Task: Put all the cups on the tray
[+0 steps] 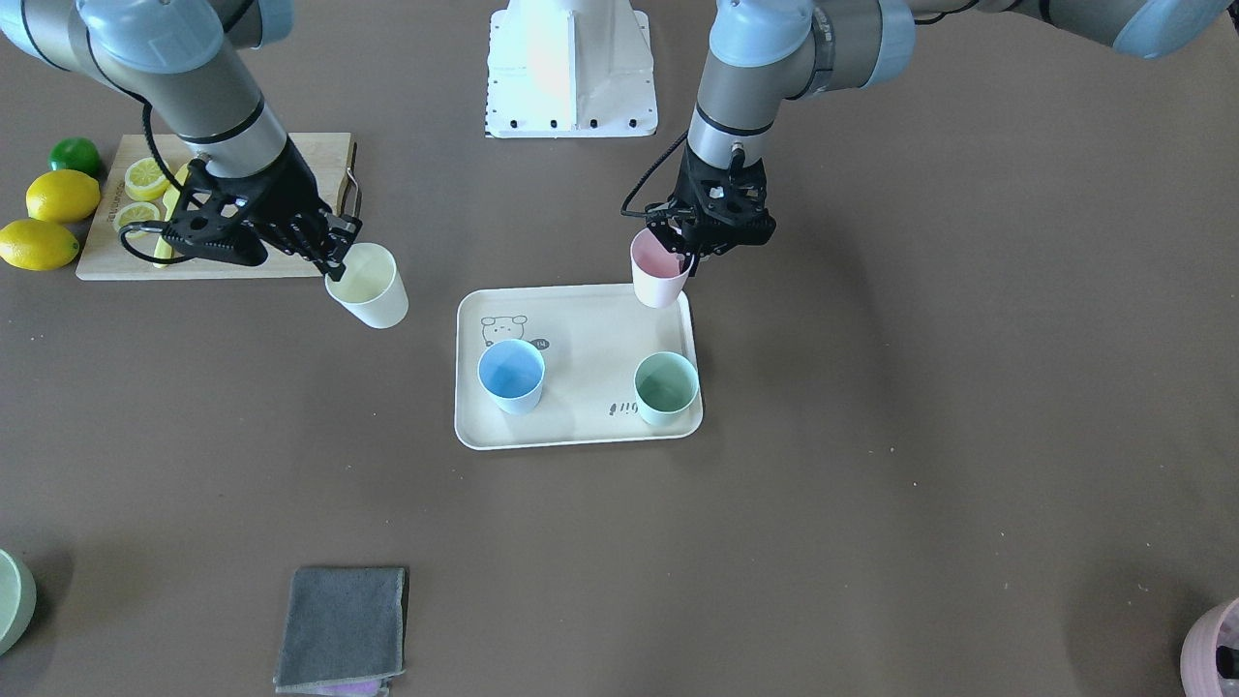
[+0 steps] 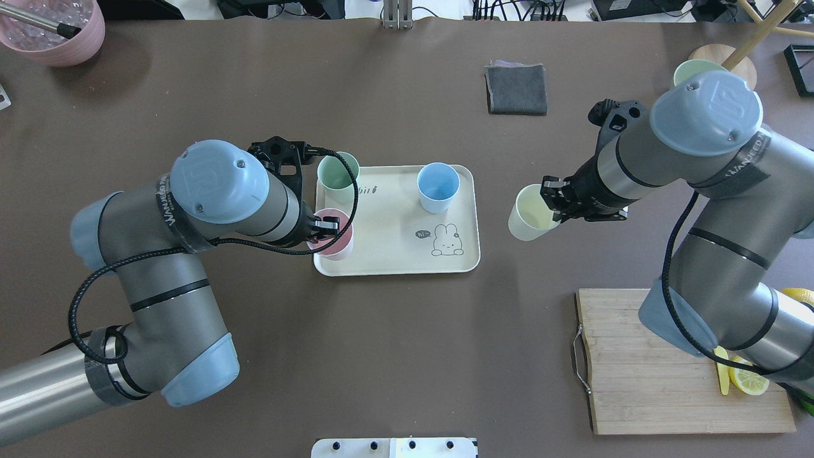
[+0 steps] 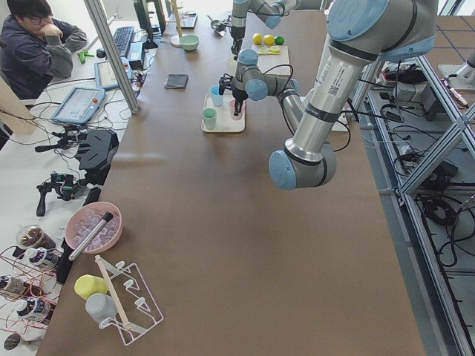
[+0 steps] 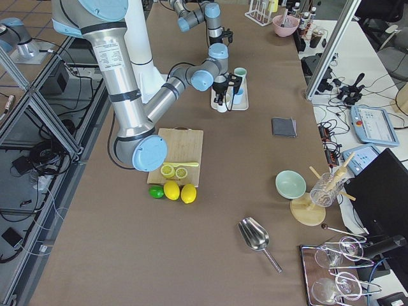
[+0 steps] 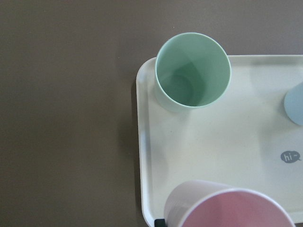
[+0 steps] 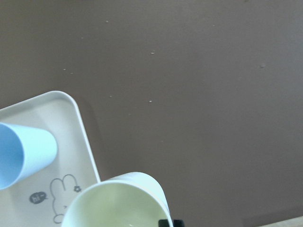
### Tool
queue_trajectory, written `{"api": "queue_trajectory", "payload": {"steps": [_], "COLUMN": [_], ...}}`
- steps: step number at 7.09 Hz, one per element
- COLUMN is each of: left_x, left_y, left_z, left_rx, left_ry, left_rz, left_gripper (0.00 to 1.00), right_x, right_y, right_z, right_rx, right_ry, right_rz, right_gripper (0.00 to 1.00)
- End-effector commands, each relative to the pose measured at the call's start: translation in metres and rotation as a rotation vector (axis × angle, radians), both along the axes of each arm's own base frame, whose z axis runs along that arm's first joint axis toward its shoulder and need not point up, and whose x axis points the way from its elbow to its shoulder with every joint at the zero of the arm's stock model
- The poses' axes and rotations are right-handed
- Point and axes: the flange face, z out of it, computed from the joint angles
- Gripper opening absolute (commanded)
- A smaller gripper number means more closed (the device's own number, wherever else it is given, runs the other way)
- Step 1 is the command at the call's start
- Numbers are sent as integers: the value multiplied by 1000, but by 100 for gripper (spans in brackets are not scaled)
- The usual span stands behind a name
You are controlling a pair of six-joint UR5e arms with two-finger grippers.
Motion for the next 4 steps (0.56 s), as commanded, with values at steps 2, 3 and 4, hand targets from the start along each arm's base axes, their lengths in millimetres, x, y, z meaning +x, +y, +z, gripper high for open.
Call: {"api": "queue_trajectory", "payload": {"steps": [2,3,4], "left_x": [21,21,27], "left_y": [-14,-17,-20], "left_z": [3,5,9], "left_rx": [-2,-9,-12], "left_ry": [-27,-31,-14], "left_rz": [-22,-29,-37], "left_gripper": [0,0,0], "right_x": [-55,-69,-80], "right_y": [25,34,39], "right_z": [-72,-77,-76], "right_rx": [-42,-37,-40], "right_ry": [-6,10,19], "right_rz": [29,27,25], "right_gripper": [0,0,0]}}
